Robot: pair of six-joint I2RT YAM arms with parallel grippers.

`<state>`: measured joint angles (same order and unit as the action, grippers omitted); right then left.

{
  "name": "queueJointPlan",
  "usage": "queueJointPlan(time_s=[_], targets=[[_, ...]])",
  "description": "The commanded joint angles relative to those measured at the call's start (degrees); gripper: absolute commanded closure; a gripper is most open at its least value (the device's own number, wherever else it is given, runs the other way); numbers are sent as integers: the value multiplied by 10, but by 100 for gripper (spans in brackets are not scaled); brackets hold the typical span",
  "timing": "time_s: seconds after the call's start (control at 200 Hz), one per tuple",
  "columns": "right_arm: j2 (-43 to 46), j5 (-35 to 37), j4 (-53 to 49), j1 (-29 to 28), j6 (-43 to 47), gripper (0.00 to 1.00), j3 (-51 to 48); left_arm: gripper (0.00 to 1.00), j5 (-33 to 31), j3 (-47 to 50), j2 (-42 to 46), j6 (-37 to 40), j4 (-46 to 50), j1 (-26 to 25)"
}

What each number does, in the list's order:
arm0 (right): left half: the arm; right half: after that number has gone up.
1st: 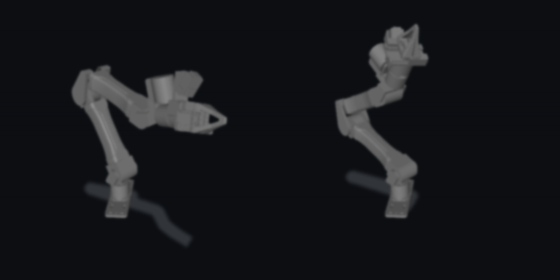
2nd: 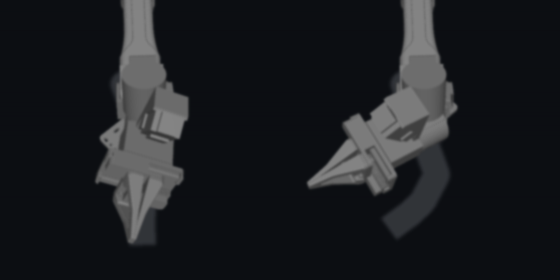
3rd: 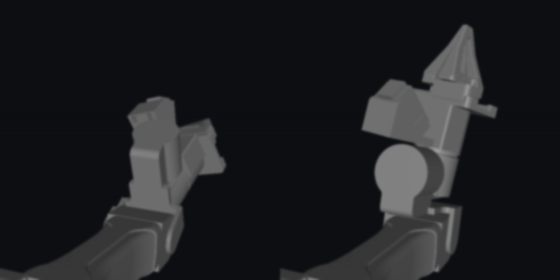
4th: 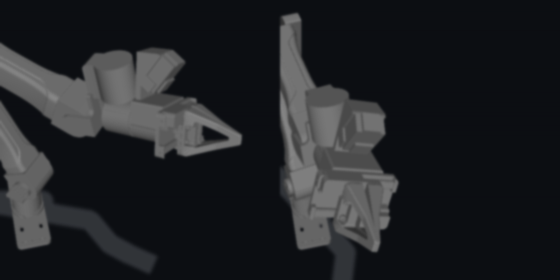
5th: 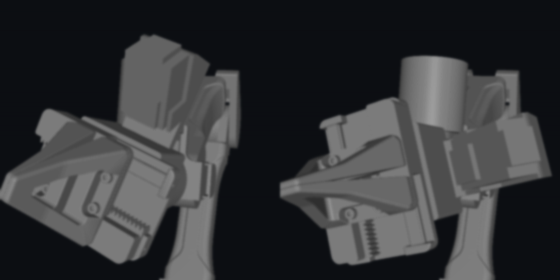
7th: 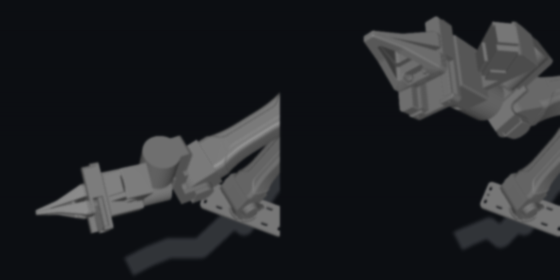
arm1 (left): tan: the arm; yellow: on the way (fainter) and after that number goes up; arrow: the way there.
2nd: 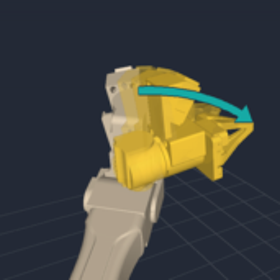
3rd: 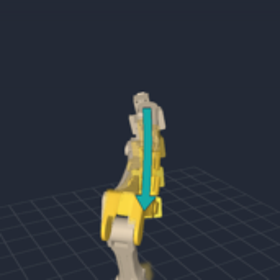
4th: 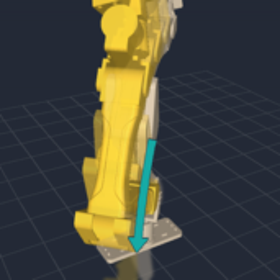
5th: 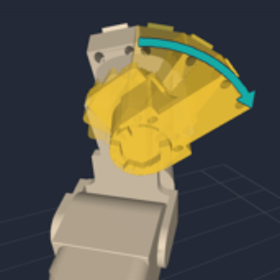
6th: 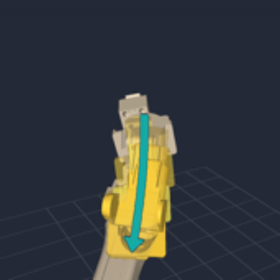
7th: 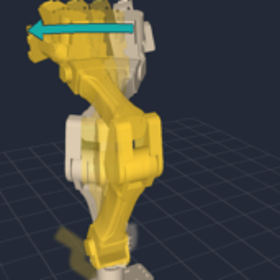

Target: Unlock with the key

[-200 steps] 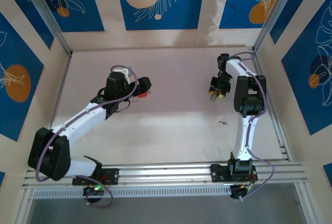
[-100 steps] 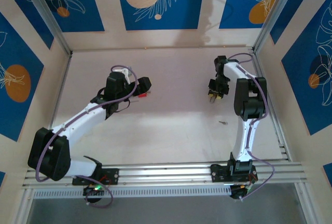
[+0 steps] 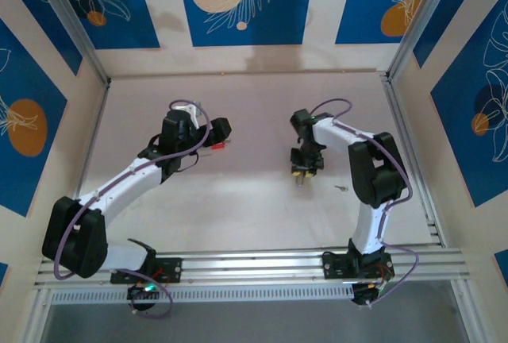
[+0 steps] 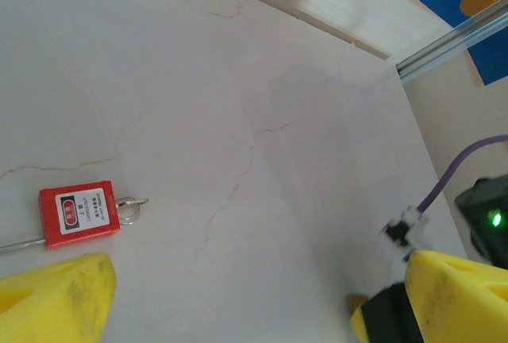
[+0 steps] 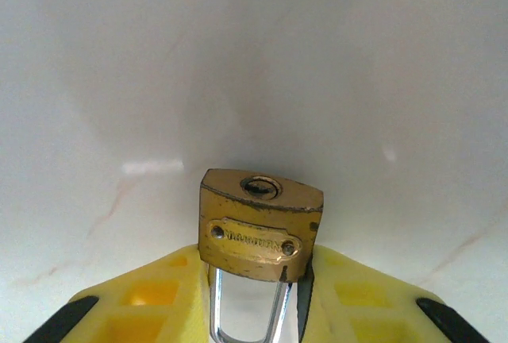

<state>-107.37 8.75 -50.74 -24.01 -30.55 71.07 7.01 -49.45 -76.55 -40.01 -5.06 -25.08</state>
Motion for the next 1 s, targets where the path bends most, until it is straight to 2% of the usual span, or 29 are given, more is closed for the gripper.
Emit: queueJointPlan(time_s=[0.0, 0.21, 0.405, 0.5, 0.695, 0.995], targets=[[16, -10, 6, -55, -55, 70, -19, 7, -5, -13, 12, 7, -1, -2], [0, -39, 42, -100, -108, 68, -9, 7, -4, -13, 11, 7, -2, -2], [26, -136, 89, -100, -145, 38, -25, 7, -10, -14, 13, 14, 2, -2], [40, -155, 88, -102, -150, 30, -32, 7, -9, -15, 12, 13, 2, -2], [35, -185, 109, -121, -168, 27, -45, 7, -8, -17, 10, 13, 2, -2], [-1, -233, 146, -129, -182, 28, 14, 7, -10, -17, 8, 18, 3, -2]])
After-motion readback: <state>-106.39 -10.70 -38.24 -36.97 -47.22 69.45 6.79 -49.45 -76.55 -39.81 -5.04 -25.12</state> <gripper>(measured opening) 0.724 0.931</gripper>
